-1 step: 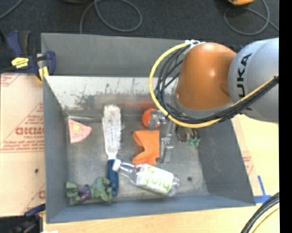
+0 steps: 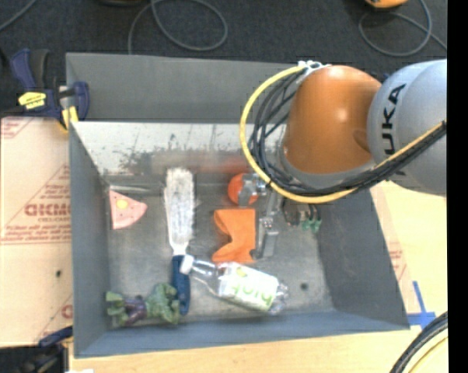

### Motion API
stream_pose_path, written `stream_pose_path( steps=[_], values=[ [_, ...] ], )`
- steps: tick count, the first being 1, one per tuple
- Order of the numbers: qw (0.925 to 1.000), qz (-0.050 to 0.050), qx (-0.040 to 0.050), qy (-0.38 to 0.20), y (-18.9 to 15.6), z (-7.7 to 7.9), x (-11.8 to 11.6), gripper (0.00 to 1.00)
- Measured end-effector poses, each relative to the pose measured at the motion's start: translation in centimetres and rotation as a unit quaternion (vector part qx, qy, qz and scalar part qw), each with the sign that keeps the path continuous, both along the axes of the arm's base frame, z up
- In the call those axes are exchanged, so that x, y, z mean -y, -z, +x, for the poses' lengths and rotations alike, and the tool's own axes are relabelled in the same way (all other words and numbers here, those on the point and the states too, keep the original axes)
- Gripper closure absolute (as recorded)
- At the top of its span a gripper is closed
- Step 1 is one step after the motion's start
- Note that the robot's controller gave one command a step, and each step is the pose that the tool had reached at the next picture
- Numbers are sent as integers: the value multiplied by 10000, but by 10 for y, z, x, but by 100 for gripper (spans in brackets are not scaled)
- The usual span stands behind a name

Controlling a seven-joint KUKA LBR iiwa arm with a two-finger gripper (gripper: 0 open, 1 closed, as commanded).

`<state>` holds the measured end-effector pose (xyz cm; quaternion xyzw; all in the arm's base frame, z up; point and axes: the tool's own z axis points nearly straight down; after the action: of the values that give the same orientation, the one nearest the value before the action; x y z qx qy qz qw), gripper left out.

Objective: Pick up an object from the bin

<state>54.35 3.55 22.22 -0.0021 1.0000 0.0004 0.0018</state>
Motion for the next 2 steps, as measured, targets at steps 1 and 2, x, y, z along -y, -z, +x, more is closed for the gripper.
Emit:
stream_pose_path(
  steps=[1,2],
  values=[
    [9996,-6,31,-290,21,6,4,0],
    [9945,-13,37,-1051,79,30,5,0]
  ],
)
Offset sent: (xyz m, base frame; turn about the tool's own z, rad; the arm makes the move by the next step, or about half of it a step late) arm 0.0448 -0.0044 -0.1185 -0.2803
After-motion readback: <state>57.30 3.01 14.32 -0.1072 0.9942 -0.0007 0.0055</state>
